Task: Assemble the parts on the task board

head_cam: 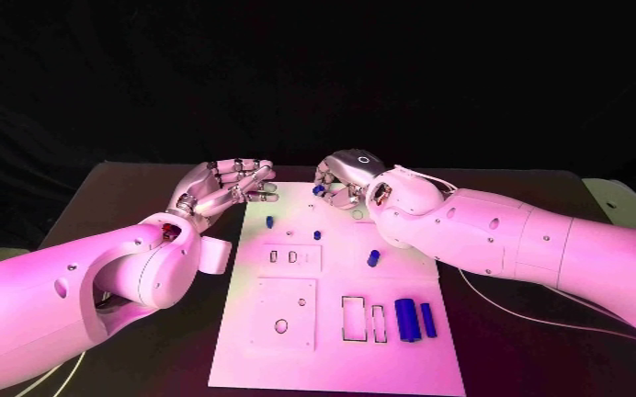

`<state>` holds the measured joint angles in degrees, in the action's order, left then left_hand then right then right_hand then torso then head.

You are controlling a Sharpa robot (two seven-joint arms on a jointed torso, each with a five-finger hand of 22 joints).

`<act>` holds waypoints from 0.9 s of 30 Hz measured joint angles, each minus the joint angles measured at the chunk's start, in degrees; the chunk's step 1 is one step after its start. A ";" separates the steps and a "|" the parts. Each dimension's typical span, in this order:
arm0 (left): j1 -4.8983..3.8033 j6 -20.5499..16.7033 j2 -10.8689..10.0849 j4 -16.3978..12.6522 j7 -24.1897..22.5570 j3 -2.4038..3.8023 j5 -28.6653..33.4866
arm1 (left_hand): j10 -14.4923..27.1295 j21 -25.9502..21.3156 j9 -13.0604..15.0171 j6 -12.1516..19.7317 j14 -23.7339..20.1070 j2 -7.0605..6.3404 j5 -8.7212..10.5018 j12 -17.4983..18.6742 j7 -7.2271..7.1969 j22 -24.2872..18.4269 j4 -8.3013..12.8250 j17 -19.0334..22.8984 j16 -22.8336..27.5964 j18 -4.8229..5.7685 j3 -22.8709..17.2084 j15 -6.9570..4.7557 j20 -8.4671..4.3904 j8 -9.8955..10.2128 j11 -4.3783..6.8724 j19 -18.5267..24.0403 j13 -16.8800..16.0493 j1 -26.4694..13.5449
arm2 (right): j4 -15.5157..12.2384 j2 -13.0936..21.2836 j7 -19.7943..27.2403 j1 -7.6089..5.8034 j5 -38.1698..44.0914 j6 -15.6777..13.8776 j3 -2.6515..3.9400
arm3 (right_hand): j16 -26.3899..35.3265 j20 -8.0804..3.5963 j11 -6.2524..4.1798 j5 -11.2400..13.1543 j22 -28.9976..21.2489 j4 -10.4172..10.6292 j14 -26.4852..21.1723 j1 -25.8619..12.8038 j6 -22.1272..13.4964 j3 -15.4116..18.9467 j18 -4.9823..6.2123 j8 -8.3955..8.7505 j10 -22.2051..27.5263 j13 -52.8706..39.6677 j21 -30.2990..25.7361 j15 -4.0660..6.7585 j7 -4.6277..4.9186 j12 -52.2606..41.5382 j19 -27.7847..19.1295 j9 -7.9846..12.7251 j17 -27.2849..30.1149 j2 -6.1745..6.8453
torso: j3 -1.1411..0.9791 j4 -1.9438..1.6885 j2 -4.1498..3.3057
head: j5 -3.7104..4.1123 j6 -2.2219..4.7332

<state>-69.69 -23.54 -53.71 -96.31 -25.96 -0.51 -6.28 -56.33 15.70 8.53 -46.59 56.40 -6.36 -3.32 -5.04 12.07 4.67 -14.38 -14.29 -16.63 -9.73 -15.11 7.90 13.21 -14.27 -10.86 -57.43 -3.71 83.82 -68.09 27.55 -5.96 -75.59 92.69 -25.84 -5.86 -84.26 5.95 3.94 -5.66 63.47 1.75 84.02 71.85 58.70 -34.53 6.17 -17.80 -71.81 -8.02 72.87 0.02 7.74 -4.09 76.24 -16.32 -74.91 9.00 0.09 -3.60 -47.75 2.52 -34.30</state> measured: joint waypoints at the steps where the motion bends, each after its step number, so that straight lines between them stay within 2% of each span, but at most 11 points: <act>1: 0.00 0.00 0.00 0.02 0.00 0.00 0.00 | 0.00 0.00 0.00 0.00 0.00 0.00 0.00 0.09 0.00 -0.01 0.00 -0.01 0.00 0.00 0.00 0.00 0.00 0.00 0.00 0.00 0.00 0.00 | 0.03 -0.05 0.00 -0.01 0.02 0.12 0.02 | 0.00 0.00 0.00 0.00 0.00 0.00 0.00 0.00 -0.10 0.00 0.00 -0.01 0.00 -0.05 0.00 0.00 -0.04 0.00 0.00 0.00 0.00 0.00 | 0.00 -0.01 -0.01 | 0.05 0.00; 4: -0.01 0.00 0.04 0.08 0.01 0.00 0.01 | 0.00 0.00 0.00 0.00 0.00 0.00 0.00 0.22 0.00 -0.08 0.00 -0.10 0.00 0.00 0.00 0.00 0.00 0.00 0.00 0.00 0.00 0.00 | 0.24 -0.24 0.00 -0.07 0.05 0.31 0.07 | 0.00 0.00 0.00 0.00 0.00 0.16 0.00 0.00 -0.17 0.16 0.01 -0.15 0.00 -0.06 0.00 0.00 0.01 0.00 0.00 -1.62 0.00 0.00 | -0.01 -0.03 -0.07 | 0.09 0.00; 10: -0.01 0.00 0.15 0.18 0.02 0.00 0.02 | 0.00 0.00 0.00 0.00 0.00 0.00 0.00 0.22 0.00 -0.08 0.00 -0.10 0.00 0.00 0.00 0.00 0.00 0.00 0.00 0.00 0.00 0.00 | 1.13 -1.06 -0.05 -0.02 0.12 0.86 -0.01 | 0.00 0.00 0.01 0.01 -0.11 0.16 0.00 -0.15 -0.23 0.16 0.00 -0.25 0.01 -0.06 0.00 0.00 0.07 0.24 0.00 -2.13 0.01 0.15 | 0.00 -0.08 -0.10 | 0.14 0.07; 15: -0.02 0.00 0.17 0.18 0.03 0.00 0.03 | 0.00 0.00 0.01 0.00 0.00 0.00 0.00 0.22 0.00 -0.08 0.00 -0.10 0.00 0.00 0.00 0.00 0.00 0.00 0.00 0.00 0.00 0.00 | 1.83 -1.52 -0.12 0.05 0.16 1.51 -0.06 | 0.00 0.00 0.72 0.02 -0.07 0.49 0.00 -0.15 -1.00 0.15 0.01 -0.31 0.73 -0.05 0.00 0.00 0.43 0.23 0.00 -3.21 0.01 0.15 | 0.00 -0.13 -0.14 | 0.16 0.02; 17: -0.02 0.00 0.17 0.18 0.03 0.00 0.03 | 0.00 0.00 0.01 0.00 0.00 0.00 0.00 0.22 0.00 -0.08 0.00 -0.10 0.00 0.00 0.00 0.00 0.00 0.00 0.00 0.00 0.00 0.00 | 2.03 -1.64 -0.14 0.07 0.17 1.68 -0.09 | 0.00 0.35 0.96 0.02 -0.30 0.58 0.02 -0.46 -1.80 0.06 0.01 -0.23 1.76 0.00 0.00 -0.07 0.78 0.33 -0.35 -3.39 0.01 0.46 | 0.00 -0.13 -0.15 | 0.16 0.04; 19: -0.03 0.00 0.16 0.19 0.04 0.00 0.03 | 0.00 0.00 0.01 0.00 0.00 0.00 0.00 0.22 0.00 -0.07 0.00 -0.09 0.00 0.00 0.00 0.00 0.00 0.00 0.00 0.00 0.00 0.00 | 2.24 -1.73 -0.17 0.09 0.18 1.77 -0.12 | 0.00 0.90 1.69 0.27 -0.89 0.82 0.01 -0.94 -3.66 -0.13 0.00 1.09 4.17 0.43 -0.54 -0.90 1.62 0.46 -0.90 -3.36 0.01 0.94 | 0.00 -0.13 -0.16 | 0.16 0.08; 23: -0.04 0.00 0.15 0.20 0.06 0.00 0.03 | 0.00 0.00 0.01 0.00 0.00 0.00 0.00 0.22 0.00 -0.07 0.00 -0.16 0.00 0.00 0.00 0.00 0.00 0.00 0.00 0.00 0.00 0.00 | 2.39 -1.79 -0.23 0.04 0.18 1.67 -0.10 | 0.40 1.83 2.84 0.81 -2.97 1.28 0.00 -1.74 -6.87 0.32 0.00 3.66 8.30 1.41 -2.28 -1.87 2.80 0.46 -2.52 -2.54 0.84 1.77 | 0.00 -0.13 -0.18 | 0.15 0.16; 27: -0.05 0.00 0.13 0.23 0.09 0.00 0.04 | 0.00 0.00 0.01 0.00 0.00 0.00 0.00 0.22 0.00 -0.07 0.00 -0.16 0.00 0.00 0.00 0.00 0.00 0.00 0.00 0.00 0.00 0.00 | 1.75 -1.32 -0.30 0.01 0.19 1.16 -0.09 | 0.45 2.11 3.30 0.70 -3.82 1.13 0.04 -1.53 -8.42 1.09 0.01 5.01 9.41 1.81 -2.77 -1.91 3.13 0.46 -2.94 -2.32 1.54 2.36 | 0.00 -0.13 -0.18 | 0.13 0.21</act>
<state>-69.74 -23.54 -53.58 -96.08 -25.87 -0.51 -6.25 -56.33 15.70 8.54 -46.59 56.40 -6.36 -3.32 -4.82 12.06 4.59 -14.38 -14.45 -16.63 -9.73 -15.11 7.90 13.21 -14.27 -10.86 -57.44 -3.70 83.83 -66.35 26.23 -6.26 -75.58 92.88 -24.68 -5.94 -83.81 8.05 7.25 -4.97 59.65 2.88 84.06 70.32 50.28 -33.44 6.18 -12.79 -62.40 -6.21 70.10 -1.88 10.87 -3.63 73.30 -18.63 -73.37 11.36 0.09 -3.72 -47.93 2.64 -34.09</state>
